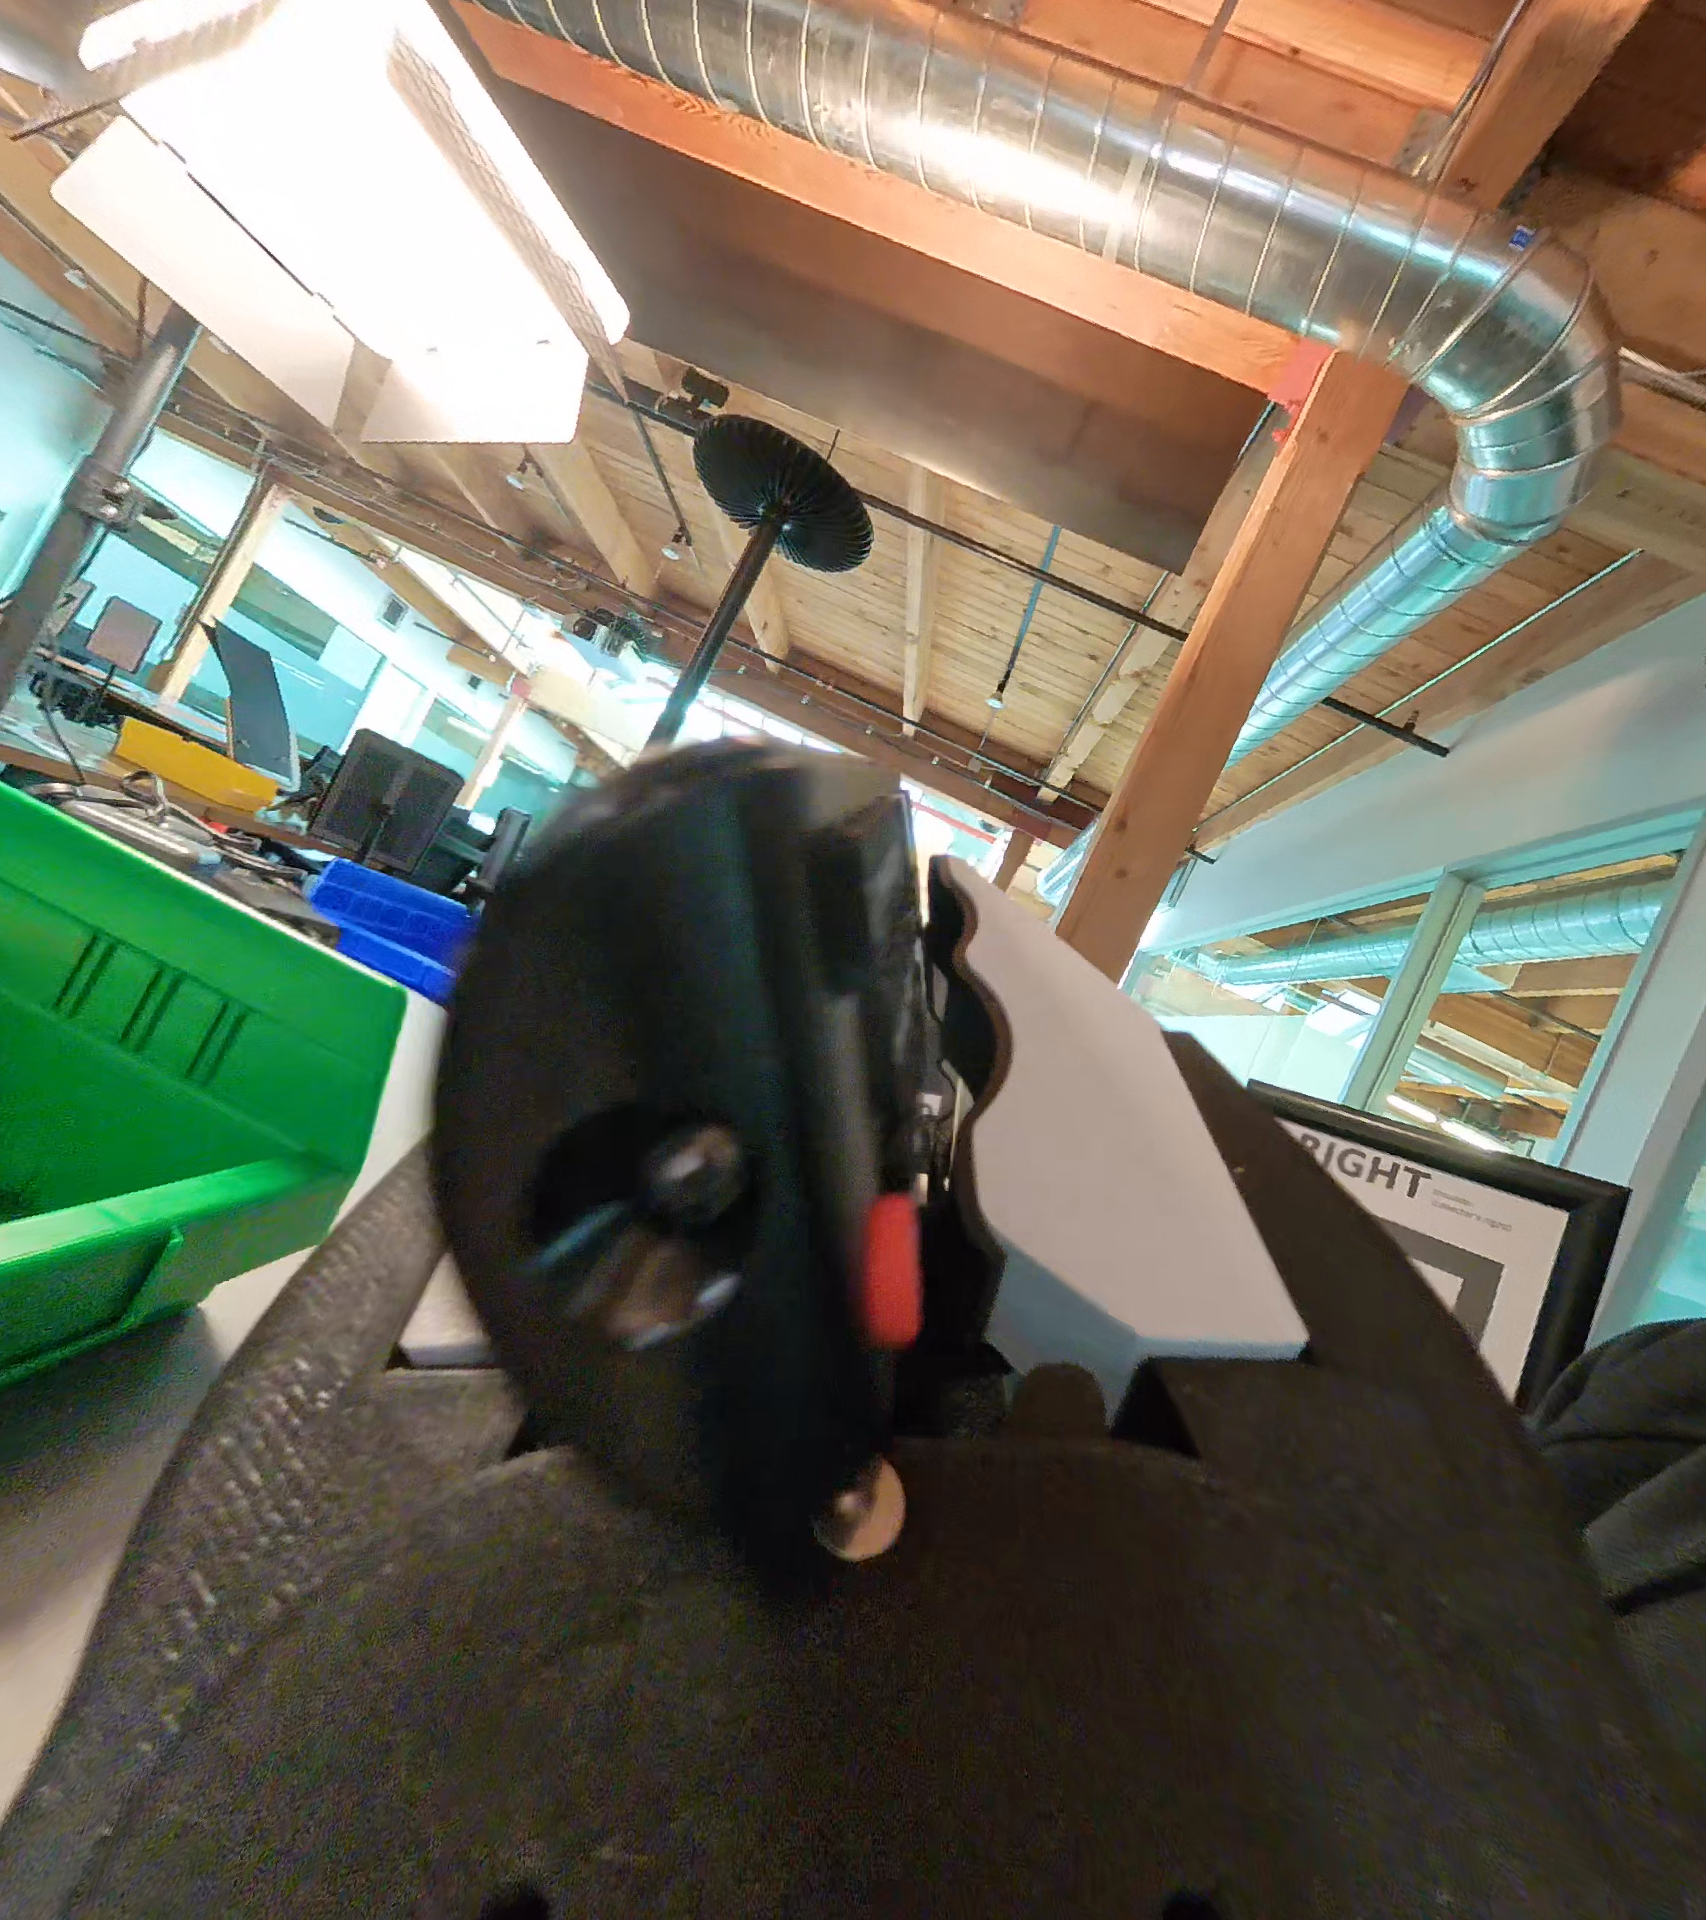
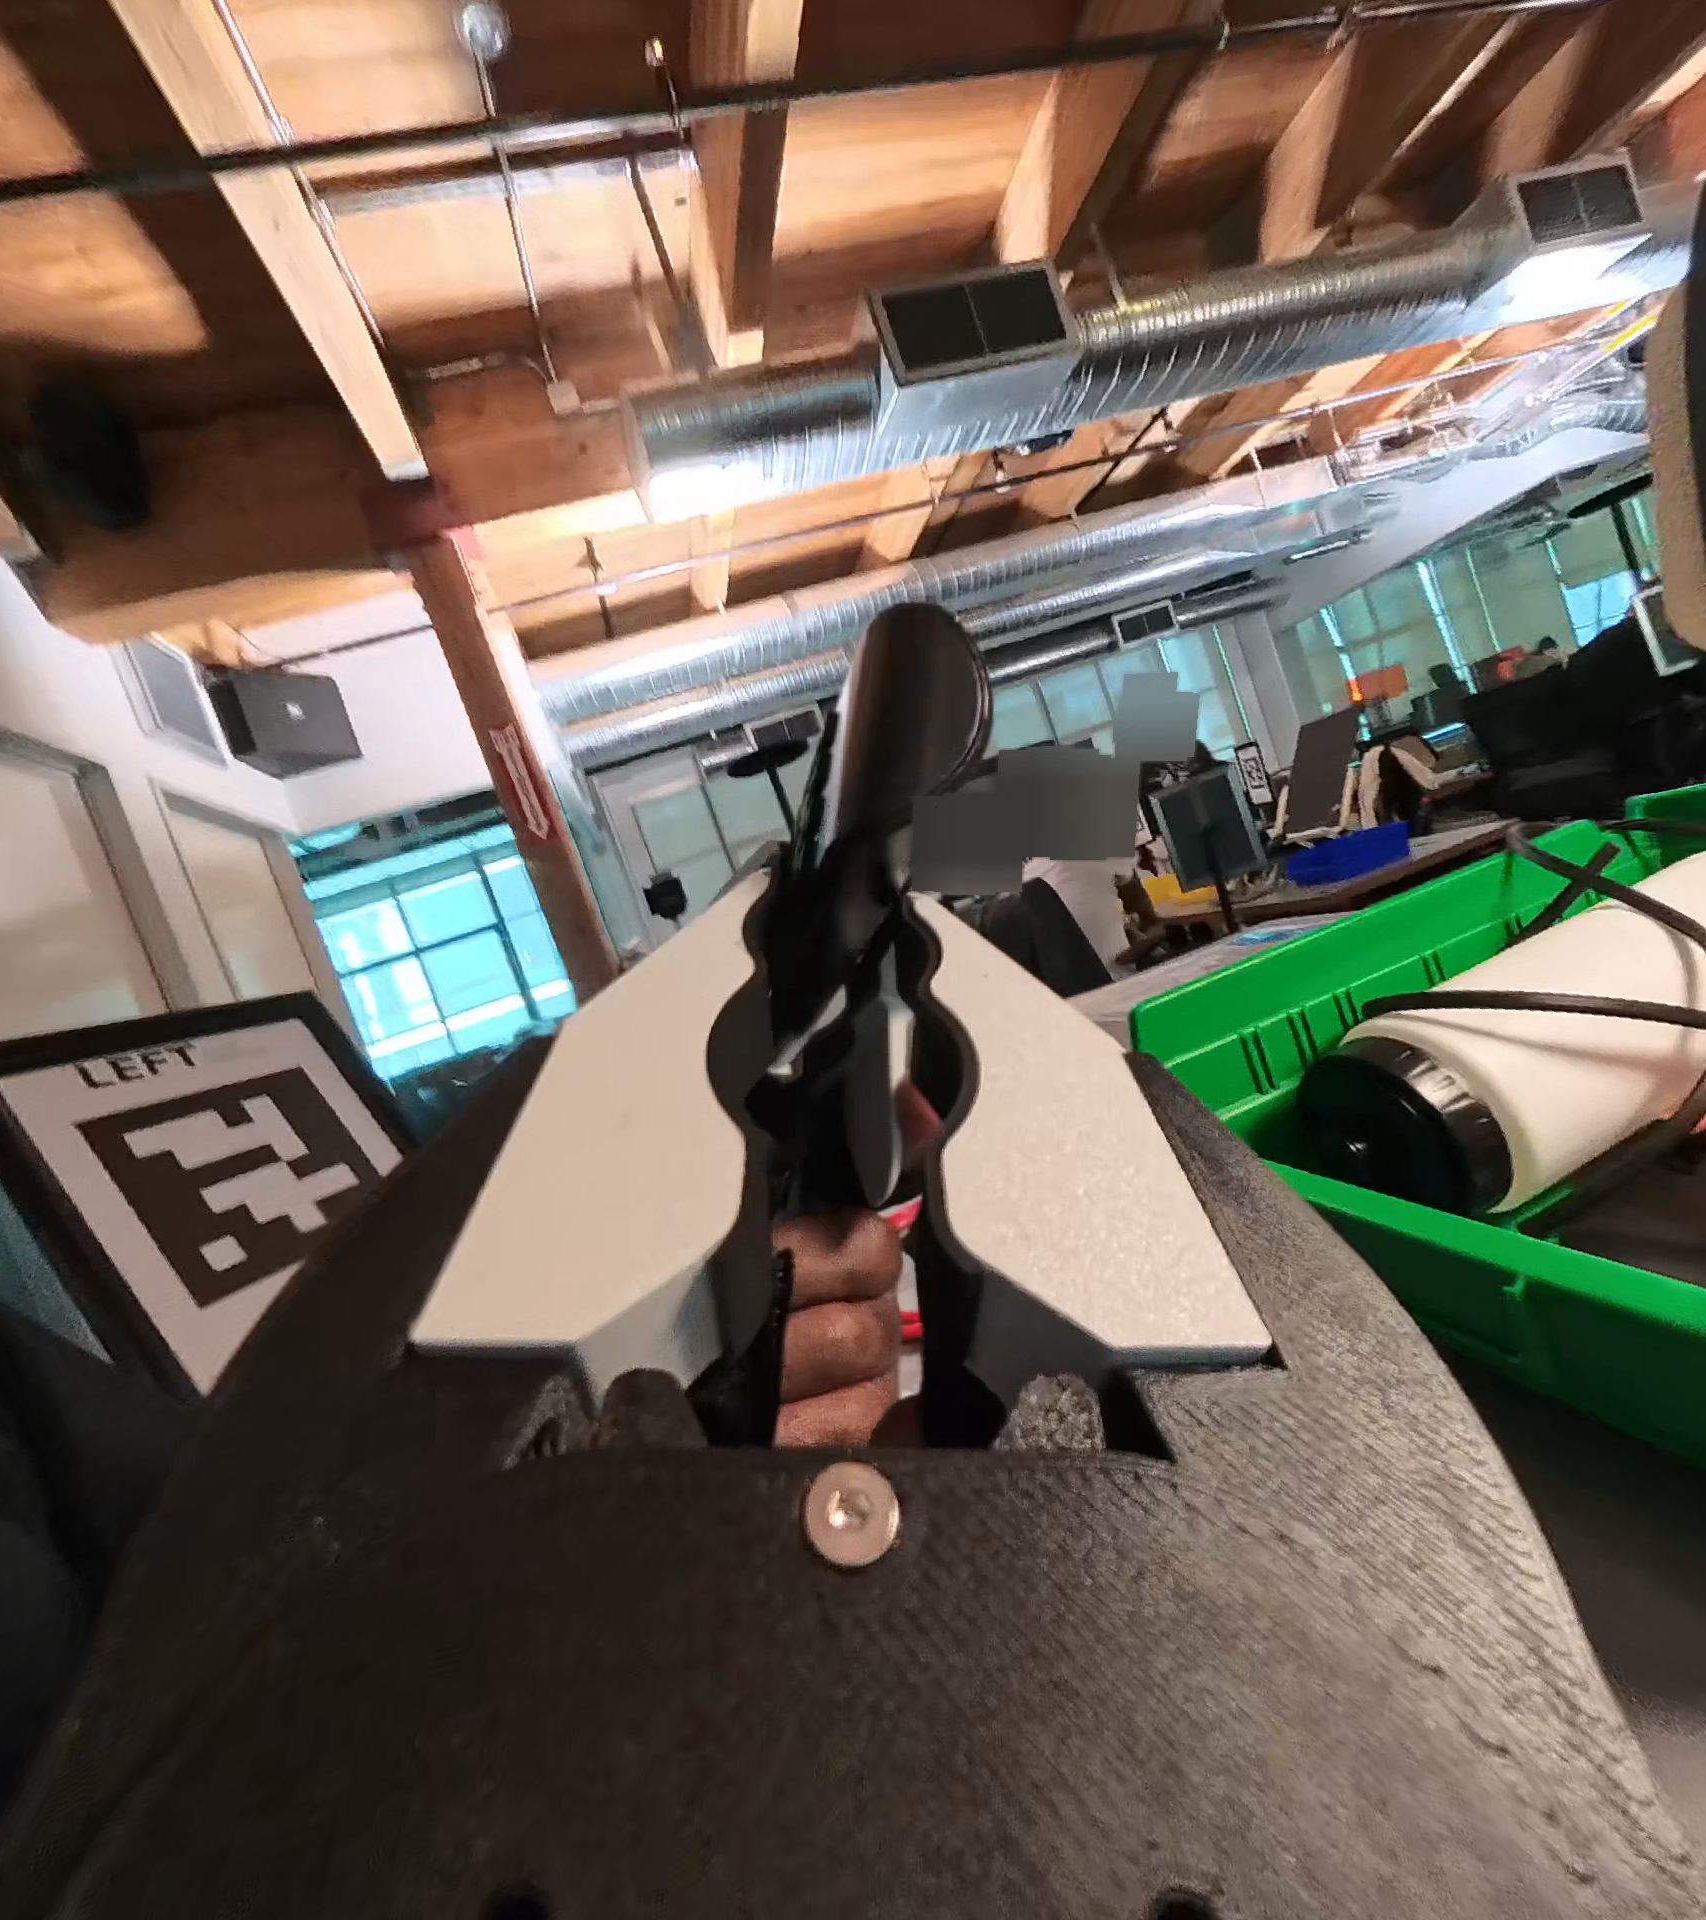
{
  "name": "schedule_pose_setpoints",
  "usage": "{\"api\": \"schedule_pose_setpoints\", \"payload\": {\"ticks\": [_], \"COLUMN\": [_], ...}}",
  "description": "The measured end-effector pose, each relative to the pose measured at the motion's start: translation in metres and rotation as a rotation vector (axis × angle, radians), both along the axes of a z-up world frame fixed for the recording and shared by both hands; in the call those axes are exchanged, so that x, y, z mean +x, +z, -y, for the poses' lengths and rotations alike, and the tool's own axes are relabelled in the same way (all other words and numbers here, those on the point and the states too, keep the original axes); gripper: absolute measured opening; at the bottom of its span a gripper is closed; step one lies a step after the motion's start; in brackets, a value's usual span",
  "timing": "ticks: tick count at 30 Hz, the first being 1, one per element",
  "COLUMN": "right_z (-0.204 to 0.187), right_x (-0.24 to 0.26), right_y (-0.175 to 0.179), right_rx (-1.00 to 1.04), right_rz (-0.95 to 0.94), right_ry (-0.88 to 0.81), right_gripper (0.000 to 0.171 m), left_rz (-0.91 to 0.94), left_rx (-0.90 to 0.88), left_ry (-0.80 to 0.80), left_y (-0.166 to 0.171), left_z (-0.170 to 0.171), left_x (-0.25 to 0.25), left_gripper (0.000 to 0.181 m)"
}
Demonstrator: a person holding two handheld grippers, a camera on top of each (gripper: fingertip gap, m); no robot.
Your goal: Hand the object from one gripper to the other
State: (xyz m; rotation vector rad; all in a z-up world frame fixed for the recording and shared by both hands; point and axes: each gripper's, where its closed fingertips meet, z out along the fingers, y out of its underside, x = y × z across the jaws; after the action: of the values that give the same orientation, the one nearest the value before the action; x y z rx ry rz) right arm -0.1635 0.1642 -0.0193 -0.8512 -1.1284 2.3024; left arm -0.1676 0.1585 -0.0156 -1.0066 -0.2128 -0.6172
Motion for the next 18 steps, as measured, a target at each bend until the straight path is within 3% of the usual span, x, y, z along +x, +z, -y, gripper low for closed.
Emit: {"api": "schedule_pose_setpoints", "payload": {"ticks": [2, 4, 7, 13, 16, 18], "right_z": [0.002, 0.008, 0.011, -0.007, 0.001, 0.007], "right_x": [0.002, -0.001, -0.002, -0.001, -0.003, -0.004], "right_y": [0.001, -0.003, -0.005, 0.002, -0.001, -0.006], "right_rx": [-0.021, 0.008, 0.044, -0.026, -0.011, 0.032], "right_rz": [-0.003, 0.014, 0.015, -0.011, 0.011, 0.027], "right_ry": [0.028, 0.033, 0.018, -0.038, -0.009, 0.000], "right_gripper": [0.022, 0.035, 0.021, 0.023, 0.041, 0.025], "left_rz": [-0.005, -0.013, -0.021, 0.019, -0.010, -0.032], "left_rx": [0.025, 0.025, 0.000, 0.003, -0.008, -0.028], "left_ry": [-0.023, -0.027, -0.045, -0.042, -0.040, -0.043], "left_y": [0.002, 0.002, -0.001, -0.001, -0.002, -0.004], "left_z": [0.003, 0.003, -0.001, 0.000, -0.002, -0.005], "left_x": [0.003, 0.004, 0.008, 0.002, 0.005, 0.010], "left_gripper": [0.025, 0.027, 0.027, 0.030, 0.028, 0.028]}}
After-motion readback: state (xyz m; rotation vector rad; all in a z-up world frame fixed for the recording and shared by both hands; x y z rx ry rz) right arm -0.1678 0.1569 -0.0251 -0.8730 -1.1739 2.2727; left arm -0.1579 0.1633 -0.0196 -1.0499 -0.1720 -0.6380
